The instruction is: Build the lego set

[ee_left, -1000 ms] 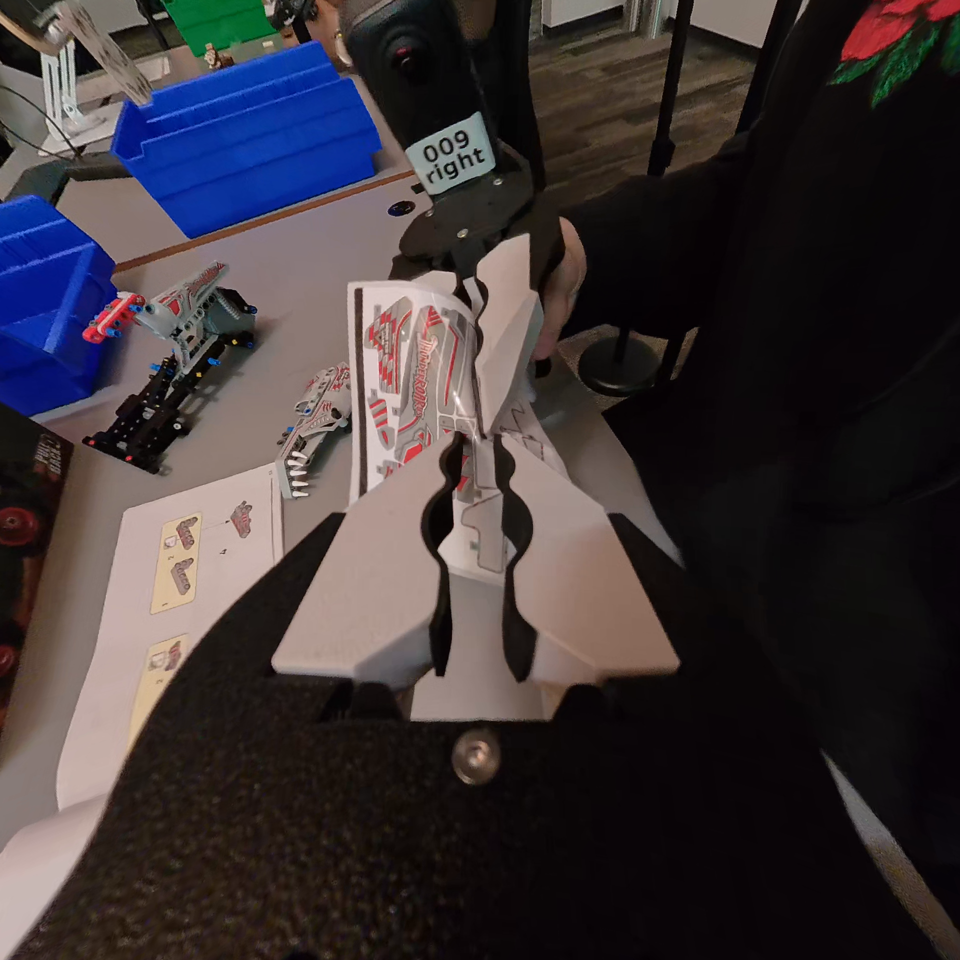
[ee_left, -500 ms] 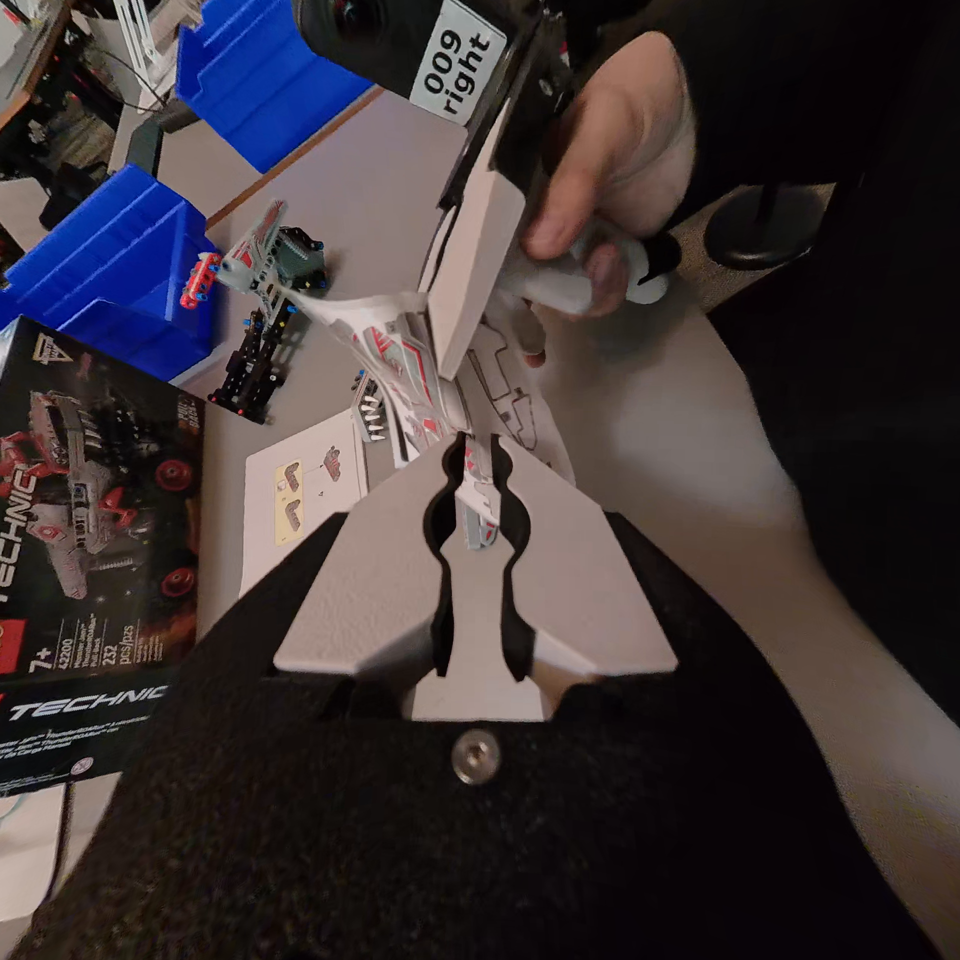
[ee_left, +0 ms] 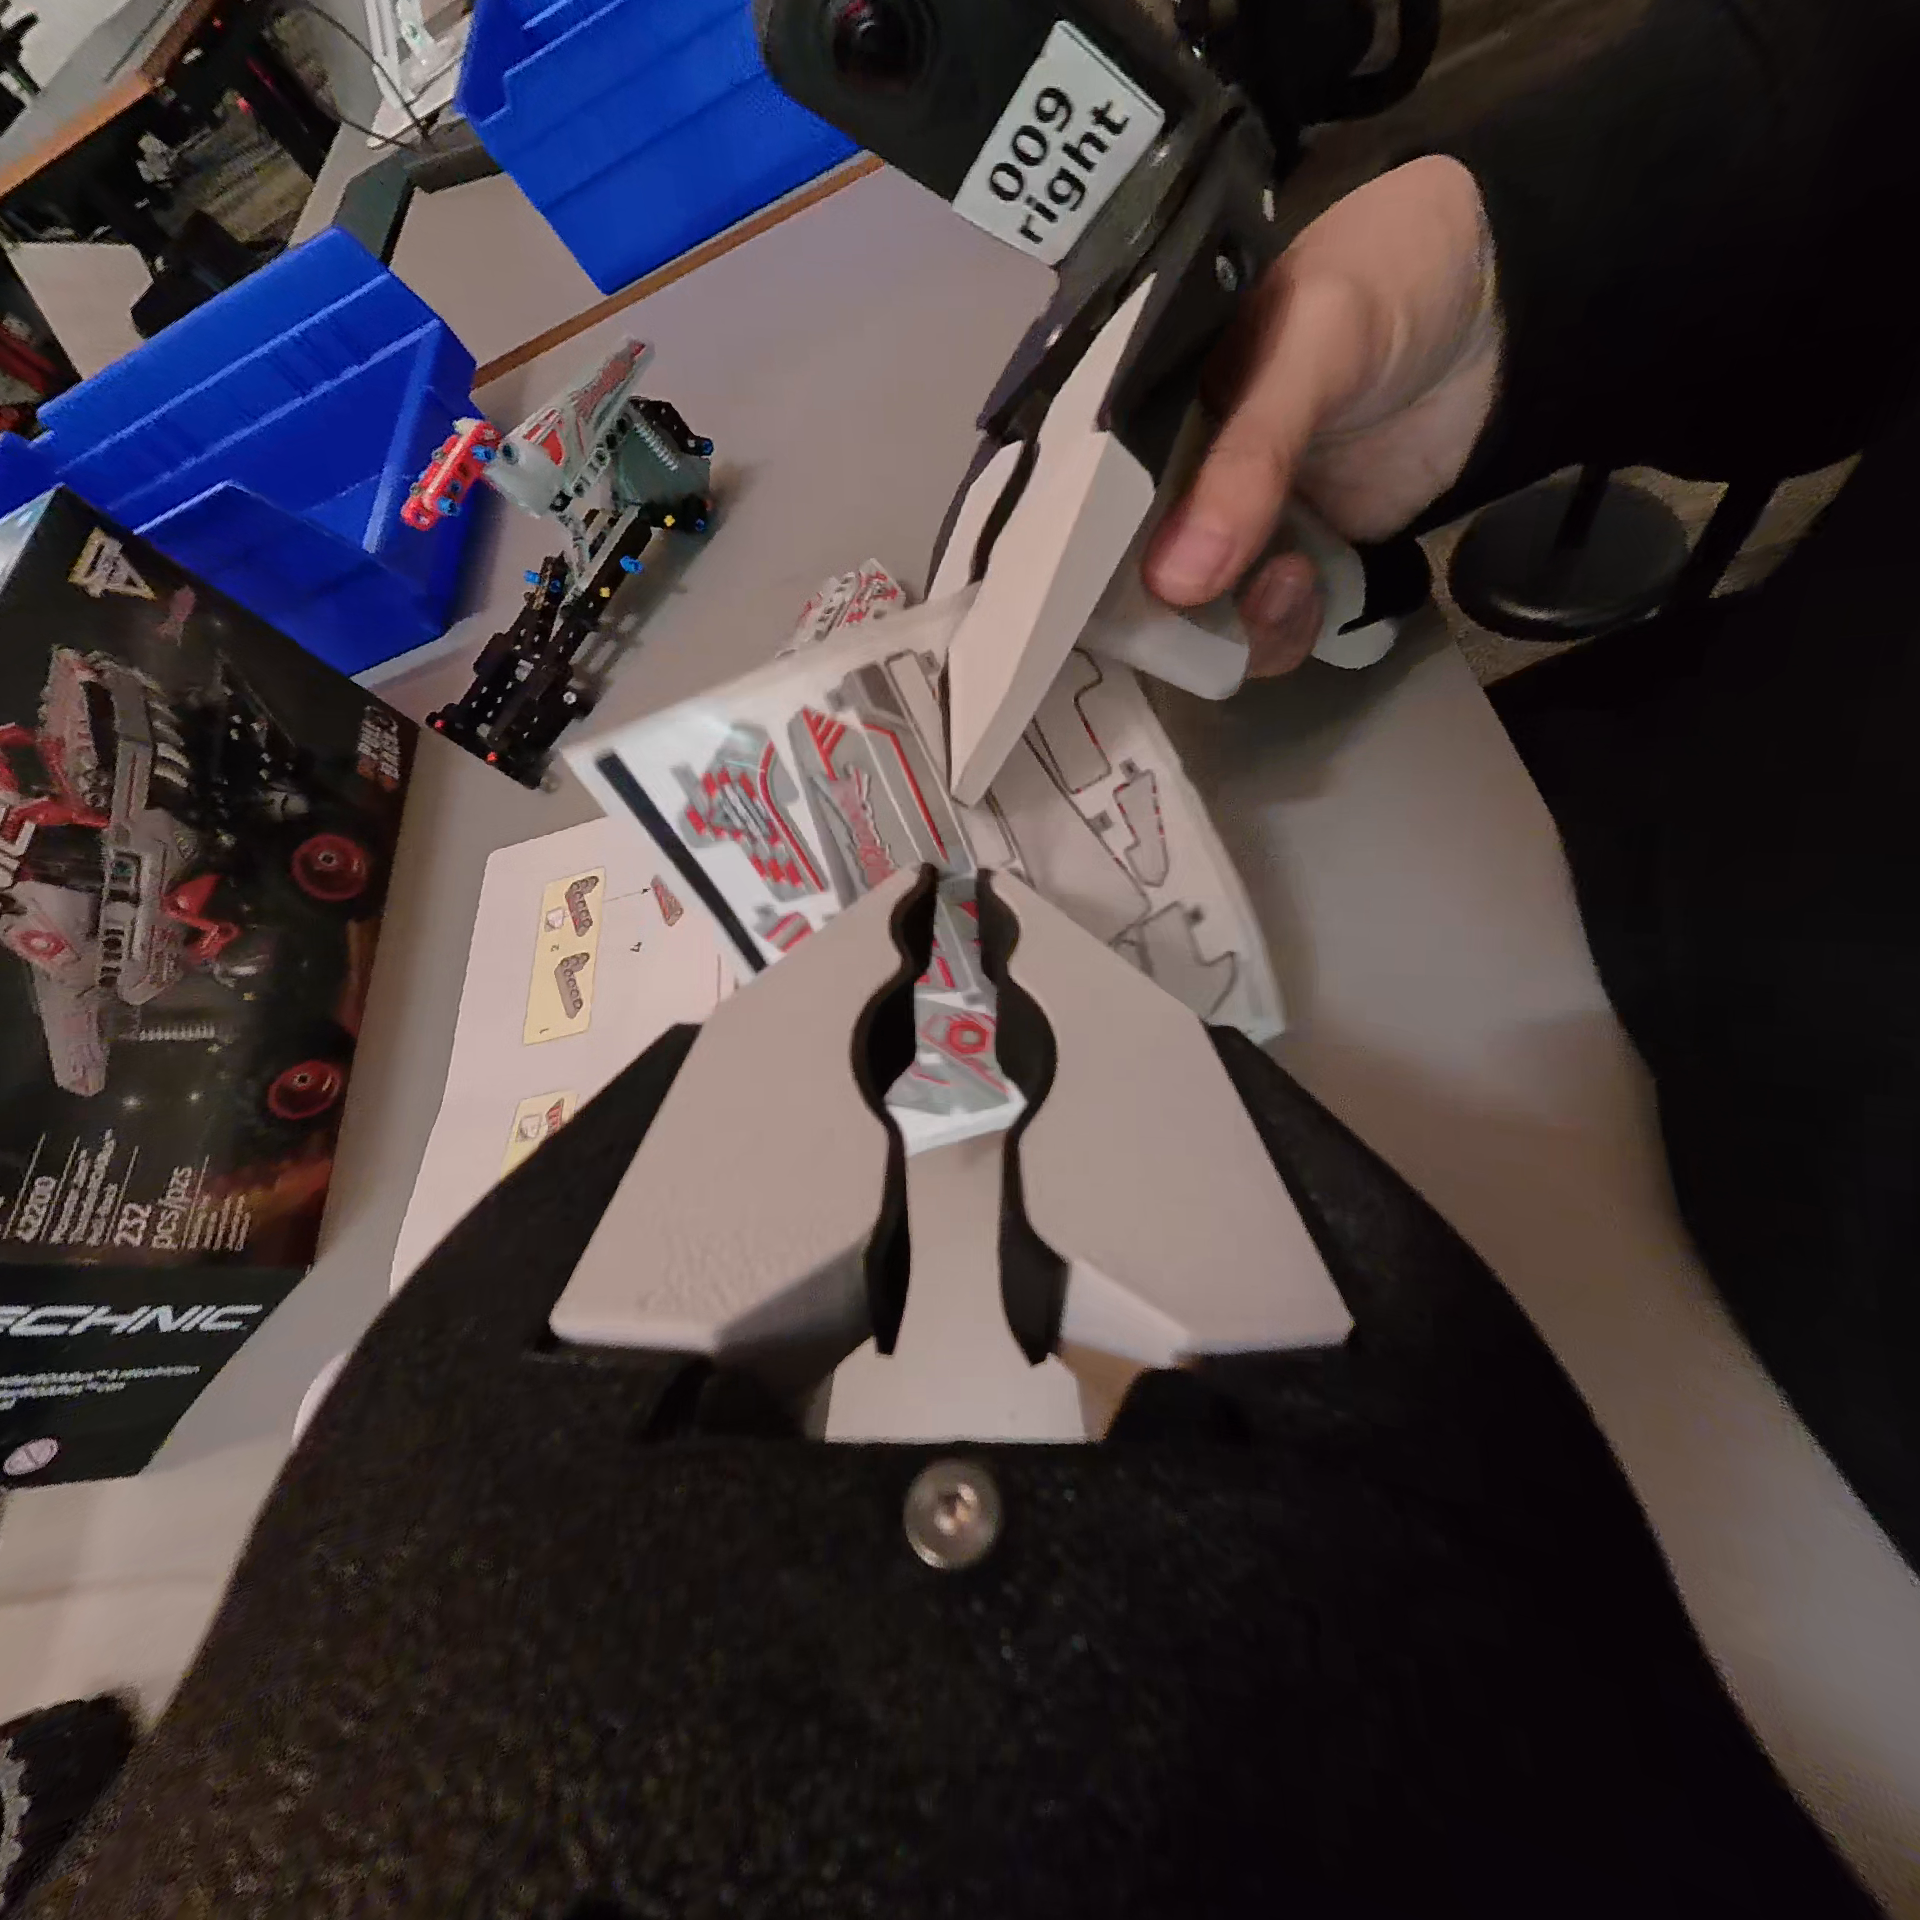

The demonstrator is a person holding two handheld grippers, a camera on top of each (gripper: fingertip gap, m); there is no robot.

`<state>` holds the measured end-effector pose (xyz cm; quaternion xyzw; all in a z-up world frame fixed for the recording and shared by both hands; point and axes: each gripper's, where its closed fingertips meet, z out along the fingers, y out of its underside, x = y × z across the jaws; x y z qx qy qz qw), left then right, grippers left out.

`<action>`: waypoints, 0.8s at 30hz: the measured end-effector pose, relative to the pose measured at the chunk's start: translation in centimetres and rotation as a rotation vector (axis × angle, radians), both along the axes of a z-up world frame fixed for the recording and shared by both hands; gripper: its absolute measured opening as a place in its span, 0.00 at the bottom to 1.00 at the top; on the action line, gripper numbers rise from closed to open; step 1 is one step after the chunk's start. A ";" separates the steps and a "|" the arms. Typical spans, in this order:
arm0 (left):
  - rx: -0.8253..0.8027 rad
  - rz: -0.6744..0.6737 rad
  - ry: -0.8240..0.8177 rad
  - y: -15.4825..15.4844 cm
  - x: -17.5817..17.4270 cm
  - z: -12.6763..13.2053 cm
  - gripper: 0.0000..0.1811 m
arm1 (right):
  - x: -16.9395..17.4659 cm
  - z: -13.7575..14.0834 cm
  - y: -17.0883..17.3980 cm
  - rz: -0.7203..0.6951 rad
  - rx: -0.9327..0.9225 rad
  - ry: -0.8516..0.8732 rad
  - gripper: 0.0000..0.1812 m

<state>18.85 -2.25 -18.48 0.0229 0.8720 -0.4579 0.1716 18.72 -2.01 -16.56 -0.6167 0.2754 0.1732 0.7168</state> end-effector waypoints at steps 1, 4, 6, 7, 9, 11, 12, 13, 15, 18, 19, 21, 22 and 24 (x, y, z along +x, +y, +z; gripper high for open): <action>-0.015 0.014 0.005 0.1 0.1 0.2 0.05 | 0.2 0.4 -0.2 -0.015 0.028 0.005 0.00; -0.126 0.105 0.020 0.3 0.9 1.6 0.13 | 1.0 1.9 -0.9 -0.068 0.135 0.021 0.00; -0.269 0.333 0.060 1.7 3.7 2.9 0.20 | 1.3 3.1 -1.6 -0.087 0.225 0.024 0.00; -0.378 0.431 0.133 2.6 4.7 3.4 0.22 | 1.6 3.7 -2.1 -0.111 0.278 0.030 0.00; -0.647 0.492 0.393 3.3 5.3 4.1 0.29 | 2.1 4.7 -3.0 -0.136 0.376 0.058 0.00; -0.867 0.388 0.692 2.8 4.2 4.7 0.30 | 2.5 5.2 -3.8 -0.158 0.447 0.077 0.00; -0.929 0.313 0.810 2.3 3.5 4.9 0.27 | 2.6 5.3 -3.9 -0.159 0.459 0.083 0.00; -0.965 0.244 0.906 1.7 2.8 5.0 0.27 | 2.5 5.2 -3.8 -0.158 0.457 0.081 0.00; -0.983 0.138 1.039 0.5 1.6 4.9 0.22 | 2.3 5.1 -3.3 -0.152 0.437 0.064 0.00; -0.931 0.084 1.077 -0.6 1.0 4.3 0.00 | 1.8 4.5 -2.5 -0.122 0.373 0.045 0.01; -0.949 0.092 1.071 -0.4 1.3 4.4 0.00 | 1.8 3.9 -2.2 -0.118 0.321 0.042 0.08; -0.940 0.078 1.090 -0.1 1.6 4.5 0.00 | 1.4 3.1 -1.6 -0.095 0.219 0.000 0.08; -0.898 0.074 1.097 0.0 1.5 4.2 0.00 | 1.3 2.9 -1.4 -0.094 0.184 -0.023 0.08; -0.823 0.077 1.094 0.3 1.5 3.5 0.00 | 1.2 2.9 -1.1 -0.093 0.140 -0.048 0.05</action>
